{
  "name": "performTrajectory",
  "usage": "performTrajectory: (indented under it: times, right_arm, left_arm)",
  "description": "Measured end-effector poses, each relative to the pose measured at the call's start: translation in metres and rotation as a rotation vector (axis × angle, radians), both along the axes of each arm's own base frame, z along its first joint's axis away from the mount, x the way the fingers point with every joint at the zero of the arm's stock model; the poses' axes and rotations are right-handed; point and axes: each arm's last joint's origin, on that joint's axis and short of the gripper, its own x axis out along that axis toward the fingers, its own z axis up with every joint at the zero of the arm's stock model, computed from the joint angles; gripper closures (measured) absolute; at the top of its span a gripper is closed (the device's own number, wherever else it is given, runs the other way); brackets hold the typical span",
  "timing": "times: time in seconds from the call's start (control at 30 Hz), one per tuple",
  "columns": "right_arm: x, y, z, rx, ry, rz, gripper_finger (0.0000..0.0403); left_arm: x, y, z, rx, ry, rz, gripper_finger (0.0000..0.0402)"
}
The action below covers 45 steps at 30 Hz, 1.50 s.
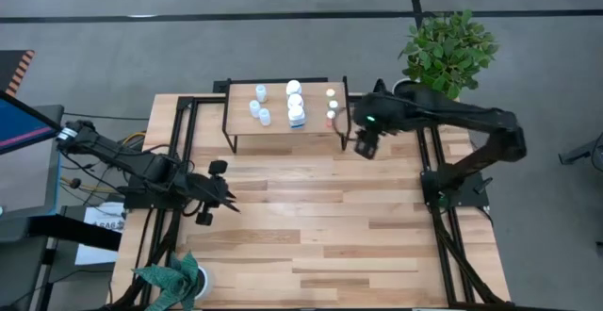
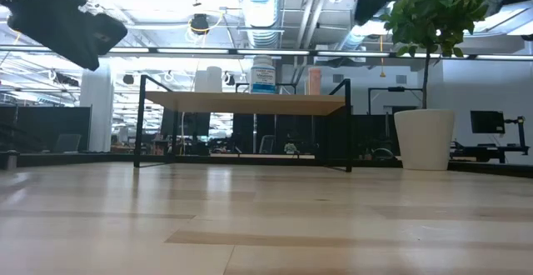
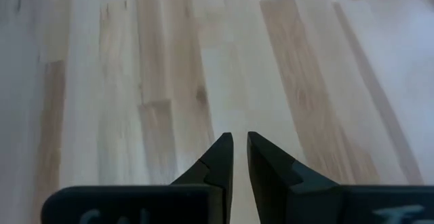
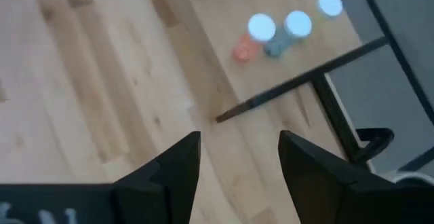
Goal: Pick and place medicine bottles onto shelf by color
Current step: Return to Home Position
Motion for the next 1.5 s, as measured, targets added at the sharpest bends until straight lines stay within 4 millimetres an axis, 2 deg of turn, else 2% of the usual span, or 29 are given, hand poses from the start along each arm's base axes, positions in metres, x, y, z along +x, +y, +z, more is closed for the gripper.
performTrajectory:
  times: [0.2, 0.4, 0.57, 0.77, 1.03, 1.23, 1.4, 1.5]
  right_arm:
    - [-0.055, 0.038, 0.006, 0.014, -0.107, 0.045, 0.0186]
    - [-0.1, 0.065, -0.004, 0.01, -0.291, 0.196, 0.0184]
    - [-0.133, 0.072, -0.016, -0.003, -0.493, 0.25, 0.0186]
    - [-0.168, 0.068, -0.035, 0.026, -0.67, 0.288, 0.0184]
    - [-0.189, 0.062, -0.057, 0.053, -0.782, 0.298, 0.0184]
    - [-0.191, 0.061, -0.073, 0.052, -0.769, 0.299, 0.0184]
    - [-0.188, 0.063, -0.083, 0.051, -0.758, 0.299, 0.0185]
    - [-0.187, 0.063, -0.086, 0.056, -0.756, 0.294, 0.0185]
  left_arm:
    - [-0.009, 0.004, -0.028, -0.072, -0.223, -0.002, 0.037]
    - [-0.006, 0.009, -0.037, 0.032, -0.514, 0.106, 0.037]
    - [-0.007, 0.012, -0.035, 0.092, -0.624, 0.116, 0.037]
    - [-0.009, 0.023, -0.049, 0.082, -0.691, 0.171, 0.037]
    - [-0.012, 0.041, -0.051, 0.049, -0.696, 0.237, 0.037]
    - [-0.019, 0.046, -0.058, 0.012, -0.643, 0.3, 0.037]
    - [-0.025, 0.046, -0.074, -0.018, -0.741, 0.302, 0.037]
    - [-0.027, 0.047, -0.074, -0.01, -0.766, 0.298, 0.037]
